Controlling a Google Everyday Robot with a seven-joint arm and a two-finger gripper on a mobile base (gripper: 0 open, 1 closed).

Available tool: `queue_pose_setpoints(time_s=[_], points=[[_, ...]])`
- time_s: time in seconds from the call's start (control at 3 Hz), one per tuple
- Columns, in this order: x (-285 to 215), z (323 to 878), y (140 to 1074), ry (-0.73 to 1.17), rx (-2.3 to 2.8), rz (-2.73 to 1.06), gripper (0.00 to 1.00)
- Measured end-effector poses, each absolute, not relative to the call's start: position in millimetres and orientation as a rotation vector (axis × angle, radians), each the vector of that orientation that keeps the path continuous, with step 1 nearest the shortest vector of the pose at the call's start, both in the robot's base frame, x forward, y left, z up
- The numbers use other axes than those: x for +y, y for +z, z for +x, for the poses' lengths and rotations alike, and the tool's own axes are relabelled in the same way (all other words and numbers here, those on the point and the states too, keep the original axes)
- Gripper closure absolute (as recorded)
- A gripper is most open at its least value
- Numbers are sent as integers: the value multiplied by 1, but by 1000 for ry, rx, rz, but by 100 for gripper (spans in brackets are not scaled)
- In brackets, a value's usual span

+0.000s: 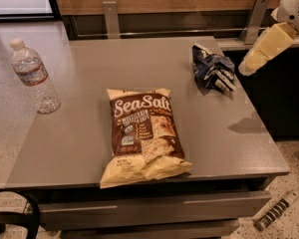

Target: Move blue chip bag near water bottle

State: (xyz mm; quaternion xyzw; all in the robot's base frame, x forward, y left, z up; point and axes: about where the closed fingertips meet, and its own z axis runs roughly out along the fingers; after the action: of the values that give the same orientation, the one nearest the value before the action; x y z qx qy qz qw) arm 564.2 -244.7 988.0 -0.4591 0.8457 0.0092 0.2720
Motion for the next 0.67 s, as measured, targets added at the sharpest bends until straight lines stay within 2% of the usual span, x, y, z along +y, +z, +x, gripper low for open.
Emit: queue_pose_setpoints(time_s=[0.67], points=[[-232, 626, 956, 182, 2258, -986, 0]])
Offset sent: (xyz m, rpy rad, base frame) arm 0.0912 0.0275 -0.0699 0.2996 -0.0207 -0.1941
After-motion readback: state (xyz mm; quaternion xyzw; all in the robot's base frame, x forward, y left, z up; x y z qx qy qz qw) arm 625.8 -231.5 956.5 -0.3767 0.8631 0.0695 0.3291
